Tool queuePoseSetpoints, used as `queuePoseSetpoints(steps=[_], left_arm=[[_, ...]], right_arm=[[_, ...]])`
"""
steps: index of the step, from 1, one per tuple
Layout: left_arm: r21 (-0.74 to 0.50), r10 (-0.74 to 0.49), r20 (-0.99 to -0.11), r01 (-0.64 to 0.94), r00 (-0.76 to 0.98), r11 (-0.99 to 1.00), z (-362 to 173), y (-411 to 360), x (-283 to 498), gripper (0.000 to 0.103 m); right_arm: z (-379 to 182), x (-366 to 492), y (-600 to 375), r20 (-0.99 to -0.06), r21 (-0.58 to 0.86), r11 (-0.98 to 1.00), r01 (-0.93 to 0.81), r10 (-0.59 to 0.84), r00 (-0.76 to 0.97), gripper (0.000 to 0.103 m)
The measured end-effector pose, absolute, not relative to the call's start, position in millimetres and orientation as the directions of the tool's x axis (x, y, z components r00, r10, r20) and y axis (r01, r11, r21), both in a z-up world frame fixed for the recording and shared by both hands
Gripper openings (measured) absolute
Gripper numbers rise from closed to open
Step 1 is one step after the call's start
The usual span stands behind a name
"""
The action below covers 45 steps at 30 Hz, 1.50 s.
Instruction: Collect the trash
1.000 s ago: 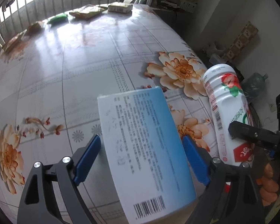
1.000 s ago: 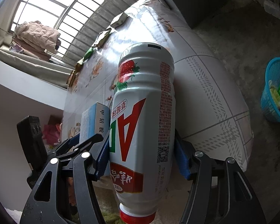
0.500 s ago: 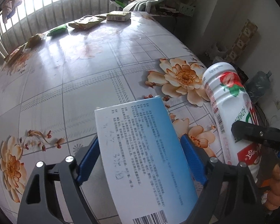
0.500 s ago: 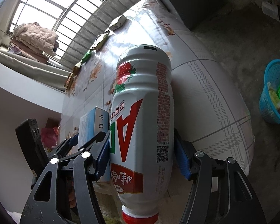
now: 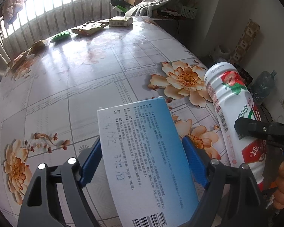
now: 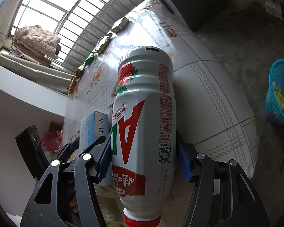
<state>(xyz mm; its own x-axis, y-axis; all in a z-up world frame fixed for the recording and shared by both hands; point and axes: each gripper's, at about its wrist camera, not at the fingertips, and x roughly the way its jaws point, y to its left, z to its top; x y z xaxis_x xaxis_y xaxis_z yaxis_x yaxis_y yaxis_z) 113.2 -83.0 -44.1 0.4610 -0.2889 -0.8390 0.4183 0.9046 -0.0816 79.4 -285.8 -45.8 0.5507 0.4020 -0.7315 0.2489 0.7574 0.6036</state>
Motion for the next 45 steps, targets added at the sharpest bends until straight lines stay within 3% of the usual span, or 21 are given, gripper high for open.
queuePoseSetpoints(steps=[45], left_arm=[[-0.016, -0.267, -0.799, 0.423, 0.54, 0.906, -11.8, -85.6, 91.4, 0.077]], right_arm=[[-35.7, 62.1, -282.6, -0.676, 0.652, 0.728, 0.212, 0.432, 0.597, 0.057]])
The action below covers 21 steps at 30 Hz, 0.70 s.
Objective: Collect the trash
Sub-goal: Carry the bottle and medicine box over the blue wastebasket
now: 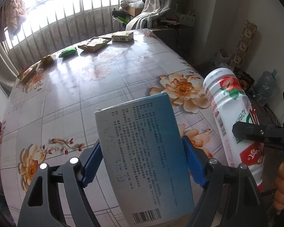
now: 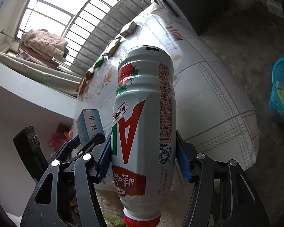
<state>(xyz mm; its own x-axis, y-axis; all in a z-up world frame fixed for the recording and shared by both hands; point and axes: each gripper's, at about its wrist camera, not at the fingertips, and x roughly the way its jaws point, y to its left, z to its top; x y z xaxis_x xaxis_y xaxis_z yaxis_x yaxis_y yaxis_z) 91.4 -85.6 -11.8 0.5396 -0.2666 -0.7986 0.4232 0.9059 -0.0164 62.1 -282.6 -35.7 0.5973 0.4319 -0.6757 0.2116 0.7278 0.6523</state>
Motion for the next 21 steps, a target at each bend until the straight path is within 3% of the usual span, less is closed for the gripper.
queuePoseSetpoints(steps=[11, 16, 21], left_arm=[[-0.057, -0.436, -0.764, 0.625, 0.475, 0.779, 26.6, -166.1, 73.2, 0.077], [-0.103, -0.524, -0.777, 0.75, 0.35, 0.654, 32.7, -243.5, 63.8, 0.077], [-0.198, -0.532, -0.829, 0.799, 0.173, 0.568, 8.5, -333.2, 62.0, 0.077]], right_arm=[[-25.9, -3.1, -334.6, -0.584, 0.726, 0.634, 0.268, 0.362, 0.727, 0.057], [-37.8, -57.9, -382.9, -0.565, 0.753, 0.549, 0.363, 0.257, 0.784, 0.057], [-64.0, -103.0, -423.5, -0.594, 0.751, 0.46, 0.474, 0.158, 0.788, 0.057]])
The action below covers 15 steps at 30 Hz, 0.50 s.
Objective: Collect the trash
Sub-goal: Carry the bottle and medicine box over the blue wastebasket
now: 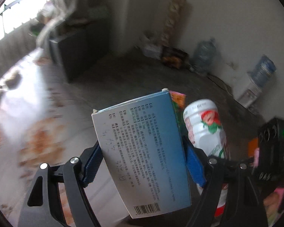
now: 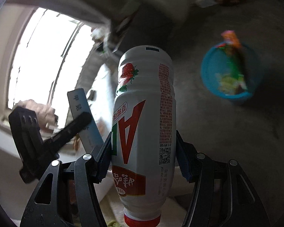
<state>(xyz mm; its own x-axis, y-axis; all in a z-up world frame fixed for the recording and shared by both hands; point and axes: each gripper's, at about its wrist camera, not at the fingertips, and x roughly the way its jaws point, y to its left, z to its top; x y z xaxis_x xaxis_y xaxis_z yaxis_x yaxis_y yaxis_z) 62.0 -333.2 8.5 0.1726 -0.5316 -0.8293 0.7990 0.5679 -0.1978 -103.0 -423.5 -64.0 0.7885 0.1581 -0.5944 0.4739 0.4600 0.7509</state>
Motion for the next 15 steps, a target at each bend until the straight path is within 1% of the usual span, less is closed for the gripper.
queuePoseSetpoints(steps=[2, 6, 11, 13, 15], left_arm=[[-0.236, -0.51, -0.854, 0.797, 0.103, 0.556, -9.2, -365.7, 64.1, 0.077], [-0.249, -0.438, -0.899, 0.786, 0.03, 0.566, -44.0, -417.8, 71.8, 0.077], [-0.234, -0.39, -0.92, 0.764, 0.026, 0.601, -68.4, -458.1, 92.1, 0.075], [-0.229, -0.381, -0.924, 0.753, 0.031, 0.617, -73.4, -468.9, 99.8, 0.075], [-0.23, -0.376, -0.926, 0.746, 0.03, 0.625, -80.6, -482.0, 105.2, 0.075]], right_arm=[[-77.5, -115.2, -439.2, -0.614, 0.744, 0.428, 0.513, 0.135, 0.778, 0.057], [-101.8, -113.0, -464.1, -0.652, 0.726, 0.408, 0.554, 0.152, 0.742, 0.057], [-142.6, -67.7, -512.1, -0.68, 0.722, 0.393, 0.57, 0.247, 0.691, 0.057], [-159.5, -43.1, -534.7, -0.708, 0.698, 0.408, 0.589, 0.264, 0.655, 0.057], [-176.1, -24.3, -555.2, -0.761, 0.641, 0.435, 0.633, 0.247, 0.6, 0.058]])
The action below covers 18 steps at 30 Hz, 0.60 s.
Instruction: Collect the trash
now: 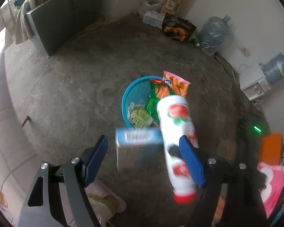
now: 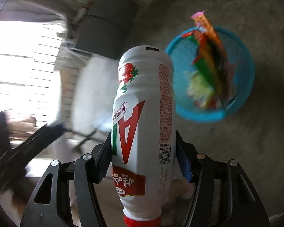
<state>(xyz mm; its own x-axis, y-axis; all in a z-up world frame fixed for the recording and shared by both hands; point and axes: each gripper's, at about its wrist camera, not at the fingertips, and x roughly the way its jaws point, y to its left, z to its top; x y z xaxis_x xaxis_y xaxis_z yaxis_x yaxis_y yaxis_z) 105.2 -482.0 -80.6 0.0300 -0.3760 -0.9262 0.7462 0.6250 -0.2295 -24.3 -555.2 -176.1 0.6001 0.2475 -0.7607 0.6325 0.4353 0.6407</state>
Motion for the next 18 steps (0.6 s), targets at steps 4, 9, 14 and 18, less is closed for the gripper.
queuePoseSetpoints(steps=[4, 9, 14, 18], left_arm=[[-0.249, -0.362, -0.932, 0.731, -0.003, 0.635, -109.4, -520.3, 115.6, 0.075], [-0.304, -0.383, -0.922, 0.713, -0.054, 0.631, -112.2, -526.1, 113.1, 0.071], [-0.284, -0.411, -0.912, 0.745, -0.015, 0.604, -87.3, -506.4, 109.5, 0.072], [-0.305, -0.456, -0.89, 0.749, -0.004, 0.588, -58.5, -480.2, 106.3, 0.073]], right_arm=[[-220.1, -7.2, -594.6, -0.867, 0.492, 0.439, 0.752, 0.166, 0.47, 0.061], [-225.6, -31.8, -599.0, -0.878, 0.457, 0.41, 0.789, 0.068, 0.473, 0.074], [-200.2, -60.8, -583.7, -0.823, 0.478, 0.437, 0.762, -0.079, 0.562, 0.076], [-195.2, -92.6, -563.9, -0.772, 0.521, 0.419, 0.744, -0.142, 0.62, 0.076]])
